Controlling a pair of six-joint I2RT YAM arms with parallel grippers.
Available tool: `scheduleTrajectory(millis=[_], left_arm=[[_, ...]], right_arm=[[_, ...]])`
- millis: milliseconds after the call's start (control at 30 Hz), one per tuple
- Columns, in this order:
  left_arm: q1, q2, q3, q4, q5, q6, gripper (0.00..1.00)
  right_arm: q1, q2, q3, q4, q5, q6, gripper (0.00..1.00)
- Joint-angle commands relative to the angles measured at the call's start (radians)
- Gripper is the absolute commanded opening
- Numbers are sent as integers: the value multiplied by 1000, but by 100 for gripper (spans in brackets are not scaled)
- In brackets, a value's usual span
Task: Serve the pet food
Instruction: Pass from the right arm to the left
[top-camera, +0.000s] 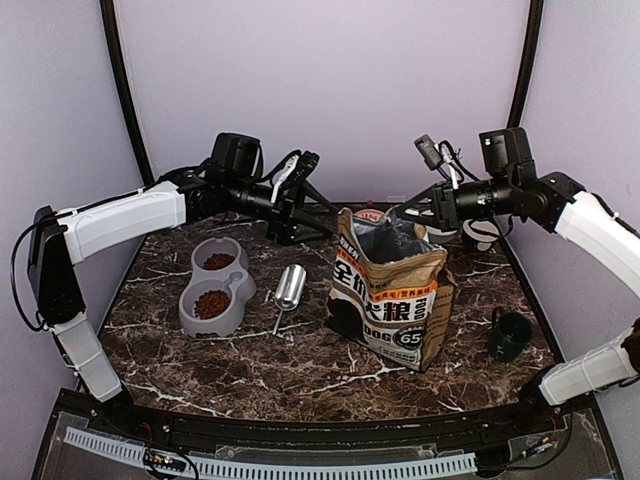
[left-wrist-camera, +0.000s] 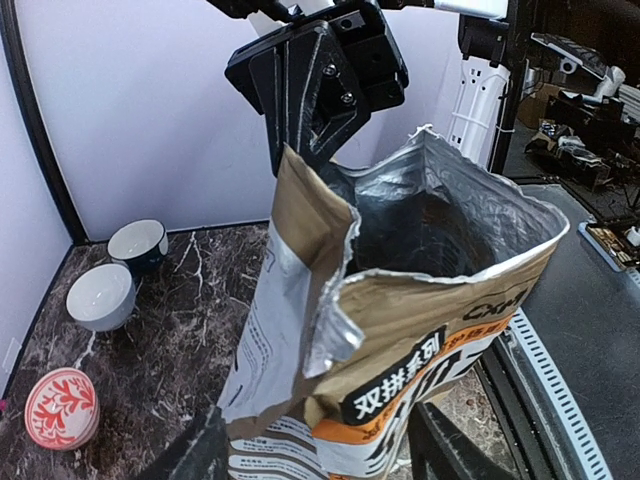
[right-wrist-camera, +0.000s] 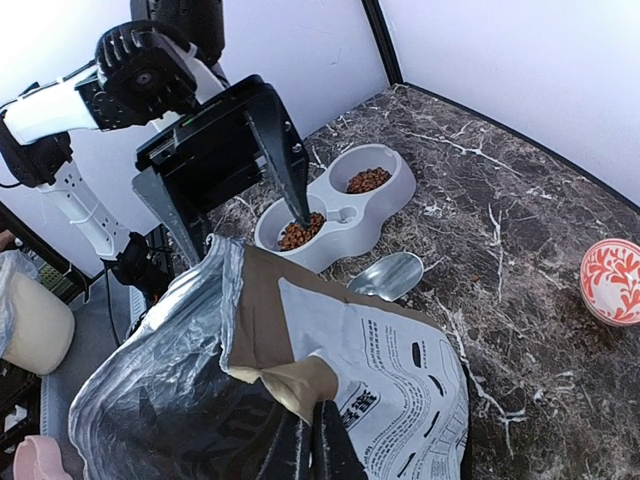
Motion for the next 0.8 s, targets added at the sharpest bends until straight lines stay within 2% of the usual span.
scheduleTrajectory(millis=[0,133,467,767], left_arm=[[10,33,56,119,157,-34,60],[12,46,42,220,204,-76,56],[11,100,40,357,257,-141,43],[2,143,70,385,290,-170,35]], right_arm=[[-2,-42,-1,171,-45,-25,0],[-2,-45,-16,172,-41,-34,0],[-3,-46,-34,176,-39,-39,0],[-3,-58,-42,185,-36,-34,0]])
